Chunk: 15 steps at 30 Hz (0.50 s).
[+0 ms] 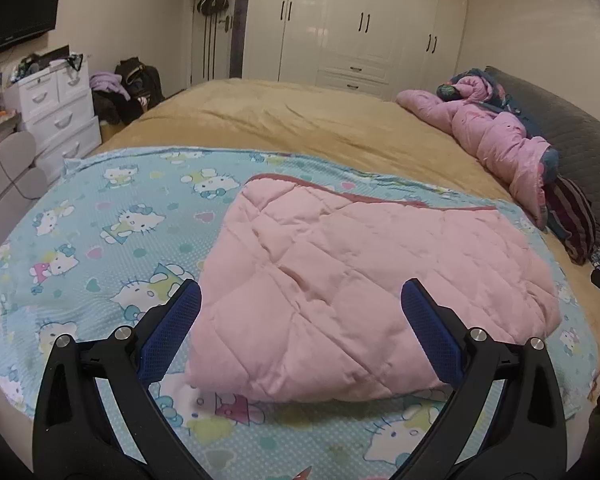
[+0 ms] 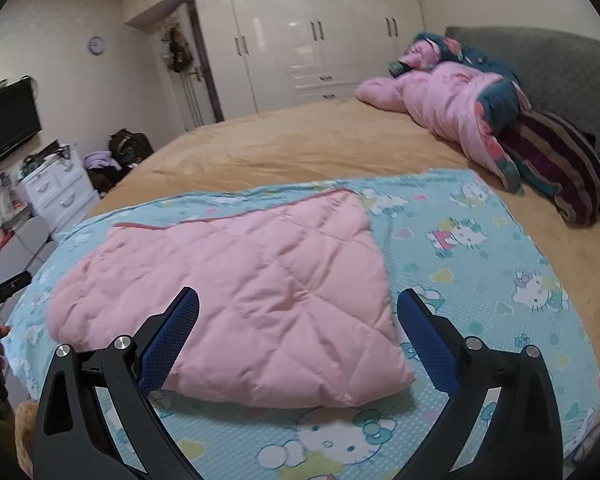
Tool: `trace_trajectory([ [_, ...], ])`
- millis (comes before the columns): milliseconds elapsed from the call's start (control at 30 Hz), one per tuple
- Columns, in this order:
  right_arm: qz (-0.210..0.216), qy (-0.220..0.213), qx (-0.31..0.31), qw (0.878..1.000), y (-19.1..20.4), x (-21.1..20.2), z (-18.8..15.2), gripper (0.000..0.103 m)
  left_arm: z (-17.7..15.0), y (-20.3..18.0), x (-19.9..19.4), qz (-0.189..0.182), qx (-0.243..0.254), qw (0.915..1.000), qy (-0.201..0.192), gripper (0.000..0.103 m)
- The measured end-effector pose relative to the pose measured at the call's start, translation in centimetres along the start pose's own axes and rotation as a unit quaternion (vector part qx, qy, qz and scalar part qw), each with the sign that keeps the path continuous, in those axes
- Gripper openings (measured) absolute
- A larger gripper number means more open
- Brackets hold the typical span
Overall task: Fold large clothes
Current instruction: 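Push the folded jacket into a neat bundle with both grippers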
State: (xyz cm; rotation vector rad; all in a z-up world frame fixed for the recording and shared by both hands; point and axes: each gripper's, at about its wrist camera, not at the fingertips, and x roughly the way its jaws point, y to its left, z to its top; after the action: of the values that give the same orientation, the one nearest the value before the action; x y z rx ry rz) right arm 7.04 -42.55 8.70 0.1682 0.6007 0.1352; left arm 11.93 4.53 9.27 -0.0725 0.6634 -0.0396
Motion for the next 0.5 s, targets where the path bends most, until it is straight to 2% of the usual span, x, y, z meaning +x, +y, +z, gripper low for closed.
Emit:
trace_trajectory([
  [133, 0.019, -0.011, -0.011, 1.000, 1.6, -1.8, -0.2, 0.099, -0.6, -0.4, -1.7, -0.005, -0.001, 0.9999, -0.012, 0.094],
  [367, 0.024, -0.029, -0.040, 0.999, 4.0, -4.3, -1.0, 0.099, -2.5, -1.5, -4.0, -0.011, 0.009, 0.9995, -0.030, 0.094],
  [500, 0.024, -0.051, -0.043, 0.997, 5.2, -5.5, -2.6, 0.099, -4.0, -2.1, -4.9, -0.016, 0.006, 0.9992, -0.035, 0.094],
])
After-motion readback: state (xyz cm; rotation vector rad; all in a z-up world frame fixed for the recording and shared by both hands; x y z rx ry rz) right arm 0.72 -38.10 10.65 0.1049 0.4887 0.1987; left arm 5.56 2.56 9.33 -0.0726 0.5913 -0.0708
